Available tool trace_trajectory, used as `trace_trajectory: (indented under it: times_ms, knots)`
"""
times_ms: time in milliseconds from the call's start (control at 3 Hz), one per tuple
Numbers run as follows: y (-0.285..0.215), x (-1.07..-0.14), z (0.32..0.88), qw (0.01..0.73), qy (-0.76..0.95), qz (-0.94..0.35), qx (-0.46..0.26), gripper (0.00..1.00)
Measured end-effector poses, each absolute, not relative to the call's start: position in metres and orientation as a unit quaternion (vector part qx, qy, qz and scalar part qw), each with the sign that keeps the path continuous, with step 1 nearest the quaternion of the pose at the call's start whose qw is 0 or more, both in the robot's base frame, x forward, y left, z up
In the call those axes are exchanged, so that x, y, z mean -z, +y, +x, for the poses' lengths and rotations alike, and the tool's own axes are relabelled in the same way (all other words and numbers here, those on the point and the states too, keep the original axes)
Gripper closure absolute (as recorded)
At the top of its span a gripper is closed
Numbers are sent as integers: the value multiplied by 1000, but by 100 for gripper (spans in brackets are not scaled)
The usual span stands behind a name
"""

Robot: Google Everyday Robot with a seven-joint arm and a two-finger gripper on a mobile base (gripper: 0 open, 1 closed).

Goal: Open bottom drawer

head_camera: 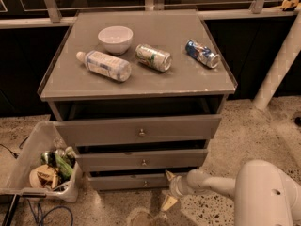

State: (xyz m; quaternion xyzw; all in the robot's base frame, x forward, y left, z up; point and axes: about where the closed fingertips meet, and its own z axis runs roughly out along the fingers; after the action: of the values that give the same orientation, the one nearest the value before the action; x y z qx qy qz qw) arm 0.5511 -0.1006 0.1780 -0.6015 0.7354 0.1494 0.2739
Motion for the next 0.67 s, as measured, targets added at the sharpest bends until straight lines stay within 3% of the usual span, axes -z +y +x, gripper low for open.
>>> trace_trajectory:
  times_ms: [667]
  knots:
    - [-115, -168, 564, 276, 749, -584, -144, 0]
